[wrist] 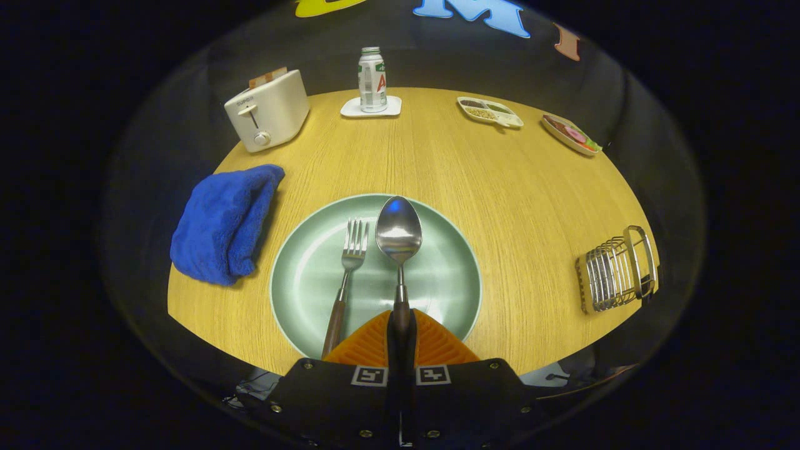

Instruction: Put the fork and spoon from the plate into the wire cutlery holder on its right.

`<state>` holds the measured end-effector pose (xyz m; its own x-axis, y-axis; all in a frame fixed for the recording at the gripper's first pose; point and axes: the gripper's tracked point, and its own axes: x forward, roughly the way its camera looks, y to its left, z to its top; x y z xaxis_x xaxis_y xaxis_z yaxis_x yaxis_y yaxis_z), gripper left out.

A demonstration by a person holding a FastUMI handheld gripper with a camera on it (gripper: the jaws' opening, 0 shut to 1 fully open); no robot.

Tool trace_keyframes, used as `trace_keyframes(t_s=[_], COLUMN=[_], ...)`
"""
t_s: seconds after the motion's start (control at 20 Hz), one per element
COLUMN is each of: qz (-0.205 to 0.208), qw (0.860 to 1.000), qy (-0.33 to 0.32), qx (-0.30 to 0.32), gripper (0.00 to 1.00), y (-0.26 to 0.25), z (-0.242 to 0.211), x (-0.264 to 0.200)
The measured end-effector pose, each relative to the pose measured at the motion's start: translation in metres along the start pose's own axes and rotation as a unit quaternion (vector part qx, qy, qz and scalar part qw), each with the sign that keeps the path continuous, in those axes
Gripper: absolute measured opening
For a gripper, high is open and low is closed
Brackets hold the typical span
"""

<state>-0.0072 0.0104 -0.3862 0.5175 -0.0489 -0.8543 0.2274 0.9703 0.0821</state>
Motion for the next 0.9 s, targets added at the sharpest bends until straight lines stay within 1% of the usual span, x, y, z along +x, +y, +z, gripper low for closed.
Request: trace_keyframes(t_s=[0.15,0.4,0.55,0.7,0.9], qz=[-0.02,-0.07,-0.107,-0.143,-0.163], qw=[0.999,0.993,0.985,0.974,0.959], qy=[-0.021,-0.042,-0.042,-0.038,-0.016], qx=[0.025,0.084,0.129,0.174,0.229], gripper=[0.02,0.02,0.02,0.02,0.02], y=[-0.019,-0.071,-0.111,-0.148,-0.181], z=[0.015,0.033,0.031,0.024,0.009], x=[-0.017,-0.041,-0.051,-0.062,-0.064])
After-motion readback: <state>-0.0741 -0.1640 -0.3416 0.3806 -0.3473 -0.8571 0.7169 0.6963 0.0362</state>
